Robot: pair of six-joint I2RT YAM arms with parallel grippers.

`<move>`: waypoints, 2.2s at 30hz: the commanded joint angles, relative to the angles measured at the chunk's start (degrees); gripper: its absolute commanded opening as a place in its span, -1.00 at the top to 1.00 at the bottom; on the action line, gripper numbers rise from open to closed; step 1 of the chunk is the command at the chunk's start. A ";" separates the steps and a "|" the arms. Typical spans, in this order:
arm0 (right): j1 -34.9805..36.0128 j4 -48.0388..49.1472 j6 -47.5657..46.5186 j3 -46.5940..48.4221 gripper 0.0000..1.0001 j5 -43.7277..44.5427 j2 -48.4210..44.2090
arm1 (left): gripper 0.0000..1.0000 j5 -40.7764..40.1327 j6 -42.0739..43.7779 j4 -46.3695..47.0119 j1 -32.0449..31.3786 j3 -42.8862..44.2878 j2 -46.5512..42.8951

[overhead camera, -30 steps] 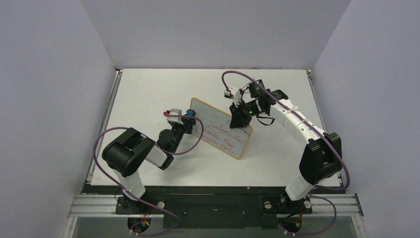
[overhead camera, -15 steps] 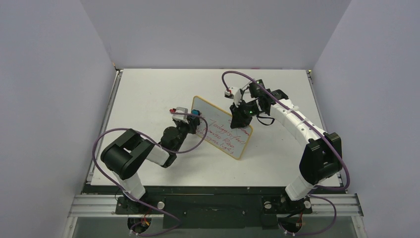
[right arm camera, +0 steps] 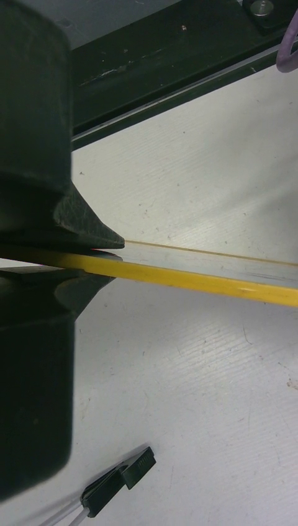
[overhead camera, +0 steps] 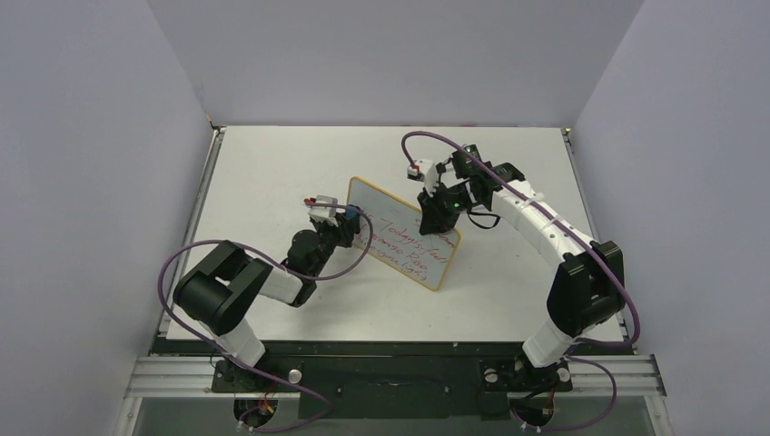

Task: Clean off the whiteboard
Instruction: Erase the whiteboard at the center of the board.

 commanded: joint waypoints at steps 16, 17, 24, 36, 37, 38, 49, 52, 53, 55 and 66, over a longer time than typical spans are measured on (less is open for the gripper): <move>3.54 -6.13 -7.88 -1.64 1.00 0.80 3.38 | 1.00 8.51 -0.96 5.84 -5.60 -0.25 2.38; 3.60 -6.15 -7.88 -1.64 1.00 0.77 3.34 | 1.00 8.51 -1.19 6.94 -5.49 -0.54 2.81; 3.62 -6.11 -7.96 -1.63 1.00 0.84 3.44 | 1.00 8.51 -0.64 2.72 -3.87 2.69 -3.23; 3.56 -6.15 -7.97 -1.64 1.00 0.92 3.16 | 1.00 5.68 -3.11 -7.53 4.34 5.57 -7.10; 3.56 -6.15 -7.96 -1.64 1.00 0.88 3.18 | 1.00 5.87 -3.53 -7.16 4.57 4.57 -6.04; 3.54 -6.11 -7.96 -1.66 1.00 0.90 3.18 | 1.00 6.23 -4.39 -6.16 4.81 4.02 -5.53; 3.61 -6.14 -7.98 -1.58 1.00 0.92 3.65 | 1.00 9.93 -6.77 -1.76 0.12 1.15 1.72; 3.74 -6.14 -7.97 -1.63 1.00 0.91 3.71 | 1.00 10.77 -6.47 -2.08 -1.34 2.74 1.36; 3.75 -6.11 -7.96 -1.66 1.00 0.96 3.72 | 1.00 11.21 -6.51 -2.46 -1.79 3.24 0.62; 3.75 -6.14 -7.96 -1.64 1.00 1.01 3.78 | 1.00 11.62 -6.23 -5.09 -2.35 4.98 -0.88; 3.61 -6.22 -8.04 -1.63 1.00 1.06 3.56 | 1.00 14.21 -6.33 -9.11 -3.23 6.67 -3.97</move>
